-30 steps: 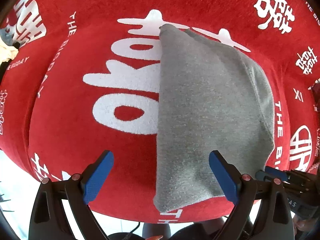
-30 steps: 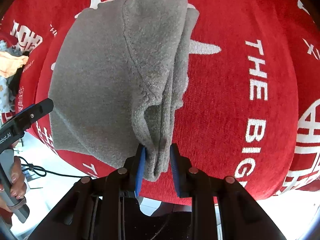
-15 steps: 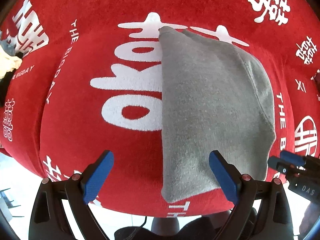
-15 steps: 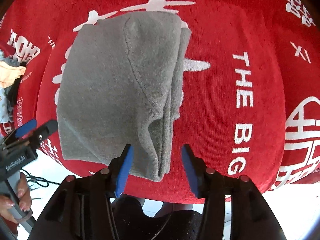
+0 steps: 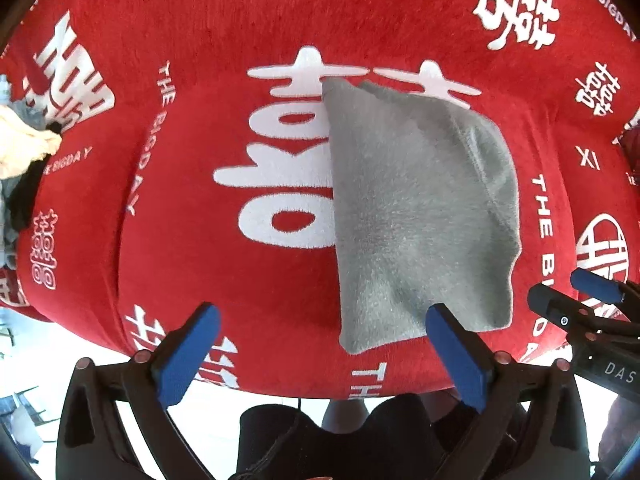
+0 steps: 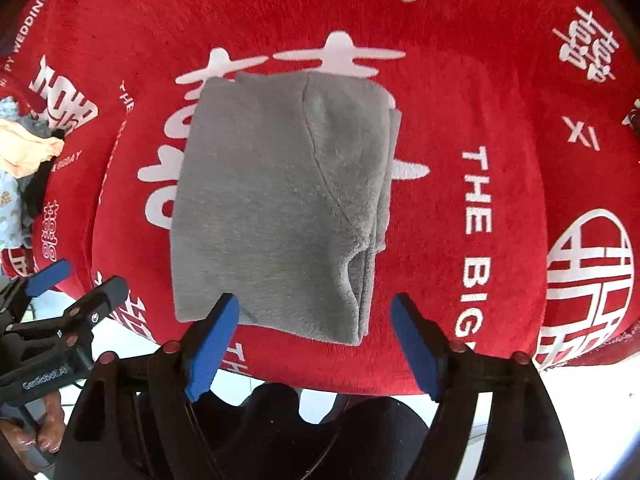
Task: Fold small clothes
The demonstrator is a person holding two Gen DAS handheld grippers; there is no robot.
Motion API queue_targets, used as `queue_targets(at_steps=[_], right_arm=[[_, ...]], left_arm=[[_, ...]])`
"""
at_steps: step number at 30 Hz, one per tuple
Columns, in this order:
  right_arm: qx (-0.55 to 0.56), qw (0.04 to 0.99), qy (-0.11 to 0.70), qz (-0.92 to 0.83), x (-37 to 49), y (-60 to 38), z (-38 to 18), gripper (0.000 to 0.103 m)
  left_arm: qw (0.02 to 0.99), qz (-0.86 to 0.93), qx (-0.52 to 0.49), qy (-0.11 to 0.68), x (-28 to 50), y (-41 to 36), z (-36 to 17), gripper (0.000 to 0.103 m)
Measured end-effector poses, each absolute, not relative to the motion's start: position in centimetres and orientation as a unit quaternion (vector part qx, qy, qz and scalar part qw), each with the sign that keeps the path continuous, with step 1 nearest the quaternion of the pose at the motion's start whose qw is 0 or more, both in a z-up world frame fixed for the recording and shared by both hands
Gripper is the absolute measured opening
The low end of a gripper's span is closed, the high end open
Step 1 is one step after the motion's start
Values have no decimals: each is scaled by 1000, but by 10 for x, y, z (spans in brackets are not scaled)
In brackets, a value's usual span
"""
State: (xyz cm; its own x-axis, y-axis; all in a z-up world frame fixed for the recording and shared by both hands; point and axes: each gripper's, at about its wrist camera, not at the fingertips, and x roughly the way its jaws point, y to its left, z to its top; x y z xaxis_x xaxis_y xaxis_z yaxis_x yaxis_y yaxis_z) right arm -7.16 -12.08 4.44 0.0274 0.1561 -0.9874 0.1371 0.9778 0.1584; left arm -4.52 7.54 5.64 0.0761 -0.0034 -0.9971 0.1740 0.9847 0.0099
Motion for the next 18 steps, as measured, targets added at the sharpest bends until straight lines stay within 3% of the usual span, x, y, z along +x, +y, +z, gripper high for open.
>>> queue_targets(at_steps=[5,18], right_arm=[[100,716,691,-3,-75,-118,66,93],[128,699,702,-32,-83,-125,92,93]], left_arm=[[737,-72,70,668,-45,72,79,103],[725,-60,78,682,-43,69,98,103]])
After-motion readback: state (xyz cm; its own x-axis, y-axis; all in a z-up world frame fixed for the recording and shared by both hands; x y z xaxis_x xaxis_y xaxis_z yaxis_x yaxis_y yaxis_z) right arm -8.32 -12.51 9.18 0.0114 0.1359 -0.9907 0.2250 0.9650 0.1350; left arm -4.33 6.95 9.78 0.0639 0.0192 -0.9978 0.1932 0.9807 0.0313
